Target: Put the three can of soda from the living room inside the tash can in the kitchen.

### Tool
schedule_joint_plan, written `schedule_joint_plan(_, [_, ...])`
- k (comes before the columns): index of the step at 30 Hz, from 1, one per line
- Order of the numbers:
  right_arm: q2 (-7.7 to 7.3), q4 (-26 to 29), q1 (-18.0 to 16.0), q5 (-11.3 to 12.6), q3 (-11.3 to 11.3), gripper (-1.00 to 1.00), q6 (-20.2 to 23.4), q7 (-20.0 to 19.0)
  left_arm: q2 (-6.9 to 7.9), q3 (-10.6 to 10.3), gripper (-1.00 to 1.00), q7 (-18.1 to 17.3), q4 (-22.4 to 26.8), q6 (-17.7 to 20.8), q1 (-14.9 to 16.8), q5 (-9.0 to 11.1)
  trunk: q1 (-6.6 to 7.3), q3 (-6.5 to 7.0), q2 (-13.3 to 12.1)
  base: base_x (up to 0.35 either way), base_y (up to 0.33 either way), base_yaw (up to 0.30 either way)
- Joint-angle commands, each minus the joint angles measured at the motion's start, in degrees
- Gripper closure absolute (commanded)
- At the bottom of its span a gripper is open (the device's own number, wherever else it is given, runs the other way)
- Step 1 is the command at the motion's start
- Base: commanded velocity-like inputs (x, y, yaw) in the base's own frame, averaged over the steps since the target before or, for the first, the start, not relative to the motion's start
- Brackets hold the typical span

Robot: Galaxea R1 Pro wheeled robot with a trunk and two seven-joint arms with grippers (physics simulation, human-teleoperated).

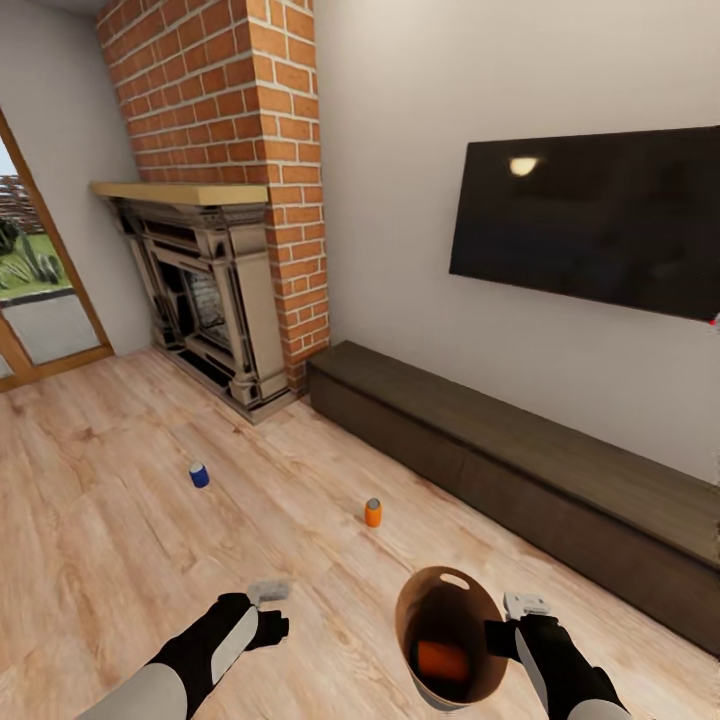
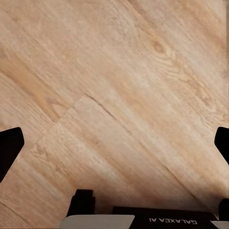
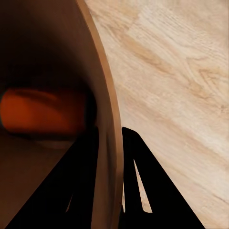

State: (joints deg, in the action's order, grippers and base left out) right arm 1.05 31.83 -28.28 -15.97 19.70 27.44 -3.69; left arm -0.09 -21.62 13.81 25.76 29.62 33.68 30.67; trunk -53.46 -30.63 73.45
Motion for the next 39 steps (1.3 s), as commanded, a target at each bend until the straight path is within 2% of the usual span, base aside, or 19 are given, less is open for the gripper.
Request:
schedule_joint_plan(1, [0.01,0.0,0.0,0.6,0.0,1.00,0.0,-0.4,0.00,0.0,-1.00,0.0,0.0,0.0,0.0,0.0,0.00,0.01,0.0,0.297,0.241,-0.288])
schedule_joint_plan(39, [-0.23,0.0,0.0,0.6,0.4,1.00,-0.2,0.4,0.02,-0.1,-1.00,0.0,0.0,0.0,0.0,-0.4,0.00,0.12,0.0,0.286,0.250,-0.293])
